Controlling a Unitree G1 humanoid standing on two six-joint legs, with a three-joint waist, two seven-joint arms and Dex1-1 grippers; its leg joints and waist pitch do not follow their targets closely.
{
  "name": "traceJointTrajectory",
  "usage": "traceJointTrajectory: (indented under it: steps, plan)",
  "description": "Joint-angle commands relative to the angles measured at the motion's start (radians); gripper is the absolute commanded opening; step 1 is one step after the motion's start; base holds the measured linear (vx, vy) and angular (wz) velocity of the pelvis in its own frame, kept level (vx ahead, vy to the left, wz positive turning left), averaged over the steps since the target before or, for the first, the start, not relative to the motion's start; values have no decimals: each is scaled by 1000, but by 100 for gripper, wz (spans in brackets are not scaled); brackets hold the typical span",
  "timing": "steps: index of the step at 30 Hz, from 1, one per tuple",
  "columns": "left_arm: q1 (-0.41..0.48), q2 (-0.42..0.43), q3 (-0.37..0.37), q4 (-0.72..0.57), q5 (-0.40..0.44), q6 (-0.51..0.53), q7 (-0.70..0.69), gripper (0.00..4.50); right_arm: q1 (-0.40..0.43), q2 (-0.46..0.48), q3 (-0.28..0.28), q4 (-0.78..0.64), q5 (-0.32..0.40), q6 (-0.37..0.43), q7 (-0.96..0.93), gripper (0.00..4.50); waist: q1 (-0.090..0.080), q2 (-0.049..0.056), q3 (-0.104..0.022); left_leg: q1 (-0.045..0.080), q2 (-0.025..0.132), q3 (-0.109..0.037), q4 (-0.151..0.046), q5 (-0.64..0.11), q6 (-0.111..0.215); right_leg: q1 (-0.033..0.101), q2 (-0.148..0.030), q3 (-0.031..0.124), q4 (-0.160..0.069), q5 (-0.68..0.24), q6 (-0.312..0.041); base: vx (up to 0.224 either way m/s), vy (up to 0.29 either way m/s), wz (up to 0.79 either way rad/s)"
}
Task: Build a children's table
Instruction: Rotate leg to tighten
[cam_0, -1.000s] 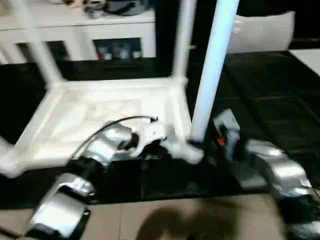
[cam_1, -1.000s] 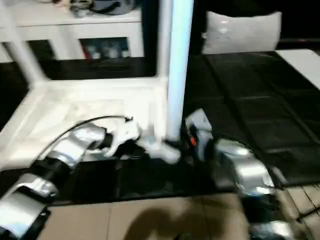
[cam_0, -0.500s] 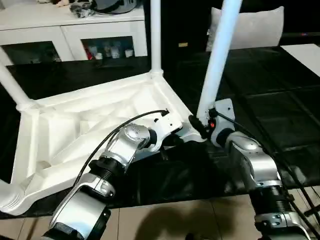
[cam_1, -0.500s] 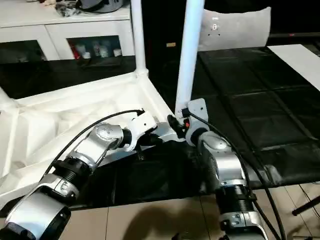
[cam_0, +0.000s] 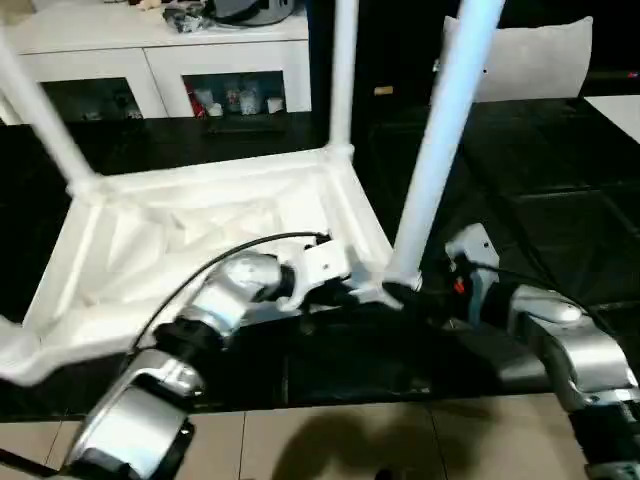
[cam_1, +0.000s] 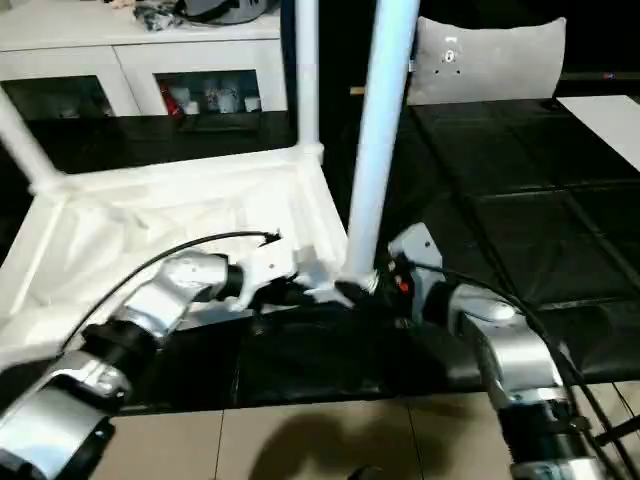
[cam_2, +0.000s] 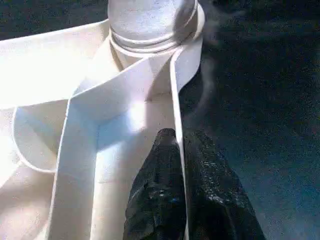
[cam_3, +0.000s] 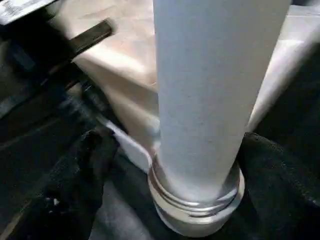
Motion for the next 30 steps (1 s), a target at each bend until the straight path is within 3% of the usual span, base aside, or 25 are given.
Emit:
traceJointTrajectory:
  steps: [1,2,5,7,8,11,13,15,30]
  plan:
    - [6,13,-58,-24,8,-68,-92,0,-13,-26,19,0,19,-36,102,405,7,-22,-65,-16,9,13,-64,-168,133,71,-37,48,-77,-365,-146,0,0,0]
    - [5,18,-65,-24,9,-77,-104,0,-15,-34,22,4,21,-43,123,405,11,-27,-66,-16,11,14,-64,-165,134,71,-37,50,-74,-357,-148,0,0,0]
    - [4,43,-86,-22,13,-135,-166,0,-19,-79,49,9,44,-37,217,405,29,-22,-67,-11,14,15,-64,-149,137,69,-37,51,-71,-338,-158,0,0,0]
    - [5,55,-96,-26,17,-159,-190,0,-21,-95,62,11,48,-36,254,405,36,-27,-67,-13,16,16,-64,-145,135,71,-38,53,-67,-329,-160,0,0,0]
    - [5,60,-100,-28,20,-167,-196,0,-22,-99,66,12,49,-35,266,378,39,-26,-67,-13,16,16,-65,-142,133,70,-38,53,-66,-326,-161,0,0,0]
    - [15,81,-114,-44,17,-193,-242,0,-31,-99,68,21,70,-16,304,378,44,-27,-66,-11,17,16,-66,-152,121,69,-39,53,-67,-346,-154,0,0,0]
    - [24,90,-118,-59,6,-198,-272,0,-32,-103,74,18,79,-4,335,343,46,-29,-66,-12,17,17,-66,-151,119,70,-39,54,-65,-346,-156,0,0,0]
    - [33,99,-122,-76,-7,-202,-300,0,-27,-111,86,10,87,3,362,335,51,-28,-67,-12,18,17,-66,-143,116,69,-40,55,-64,-339,-159,0,0,0]
    - [43,103,-127,-92,-19,-203,-328,0,-5,-96,123,-24,114,40,392,218,53,-31,-65,-12,15,17,-67,-144,97,68,-38,54,-69,-384,-129,0,0,0]
